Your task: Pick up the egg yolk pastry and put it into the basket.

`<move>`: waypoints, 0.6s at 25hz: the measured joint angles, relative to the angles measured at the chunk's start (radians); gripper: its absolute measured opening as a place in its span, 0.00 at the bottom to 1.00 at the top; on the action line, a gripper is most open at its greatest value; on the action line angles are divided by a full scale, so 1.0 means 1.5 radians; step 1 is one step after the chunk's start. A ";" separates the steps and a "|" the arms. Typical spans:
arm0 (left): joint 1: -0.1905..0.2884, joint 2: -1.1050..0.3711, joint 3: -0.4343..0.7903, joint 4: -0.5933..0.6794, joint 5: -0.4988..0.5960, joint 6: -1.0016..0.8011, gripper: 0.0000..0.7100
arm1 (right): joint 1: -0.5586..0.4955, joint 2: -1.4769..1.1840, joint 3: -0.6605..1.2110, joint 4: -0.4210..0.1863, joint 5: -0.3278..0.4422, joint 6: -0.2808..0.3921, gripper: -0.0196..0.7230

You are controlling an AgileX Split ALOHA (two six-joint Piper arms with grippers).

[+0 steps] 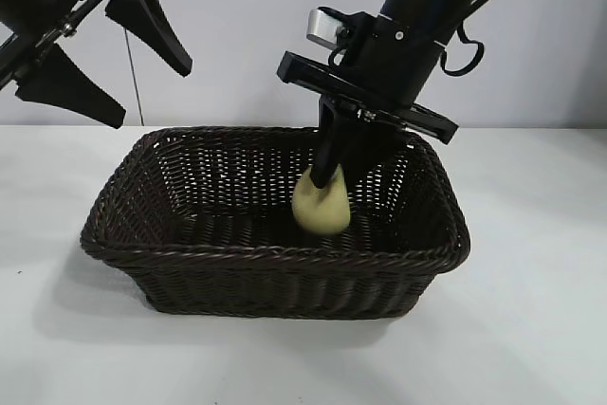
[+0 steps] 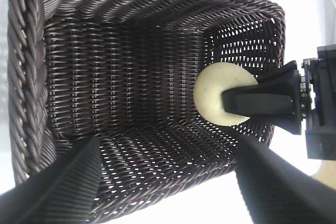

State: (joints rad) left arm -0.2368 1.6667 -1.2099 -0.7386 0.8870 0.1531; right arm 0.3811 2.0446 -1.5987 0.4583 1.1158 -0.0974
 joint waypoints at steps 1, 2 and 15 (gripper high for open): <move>0.000 0.000 0.000 0.000 0.000 0.000 0.74 | 0.000 -0.001 0.000 0.000 0.000 0.000 0.49; 0.000 0.000 0.000 0.000 0.000 0.000 0.74 | 0.000 -0.003 0.000 0.000 -0.001 -0.001 0.54; 0.000 0.000 0.000 0.001 0.007 0.001 0.74 | -0.036 -0.100 0.000 0.000 0.022 -0.008 0.61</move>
State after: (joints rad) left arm -0.2368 1.6667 -1.2099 -0.7376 0.8972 0.1540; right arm 0.3268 1.8942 -1.5987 0.4585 1.1492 -0.1101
